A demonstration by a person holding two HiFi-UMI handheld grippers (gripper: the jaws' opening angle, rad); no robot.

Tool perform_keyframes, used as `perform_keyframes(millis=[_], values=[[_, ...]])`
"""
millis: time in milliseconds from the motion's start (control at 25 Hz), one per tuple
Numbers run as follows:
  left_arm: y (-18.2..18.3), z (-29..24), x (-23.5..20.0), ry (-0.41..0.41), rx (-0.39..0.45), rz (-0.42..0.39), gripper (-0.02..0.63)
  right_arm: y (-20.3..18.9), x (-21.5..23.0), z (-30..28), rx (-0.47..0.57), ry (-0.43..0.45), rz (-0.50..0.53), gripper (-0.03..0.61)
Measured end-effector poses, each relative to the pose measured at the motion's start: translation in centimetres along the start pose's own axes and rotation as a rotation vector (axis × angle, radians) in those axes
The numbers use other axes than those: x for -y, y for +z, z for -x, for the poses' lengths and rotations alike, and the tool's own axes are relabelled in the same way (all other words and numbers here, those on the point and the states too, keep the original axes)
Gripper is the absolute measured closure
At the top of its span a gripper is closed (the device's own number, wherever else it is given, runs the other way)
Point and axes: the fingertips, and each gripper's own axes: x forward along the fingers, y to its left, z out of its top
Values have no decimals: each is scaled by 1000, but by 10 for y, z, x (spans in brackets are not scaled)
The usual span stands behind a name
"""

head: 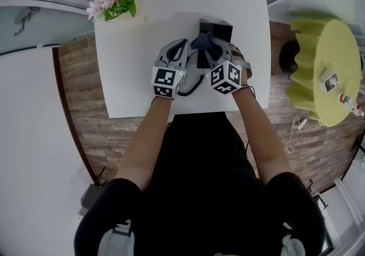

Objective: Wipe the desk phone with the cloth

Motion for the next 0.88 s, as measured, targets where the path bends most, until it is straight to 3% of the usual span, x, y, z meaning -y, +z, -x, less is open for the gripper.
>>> perform_keyframes(millis=[880], values=[[-66, 33, 33, 6, -72, 10, 603, -33, -80, 13, -34, 80, 34, 488]])
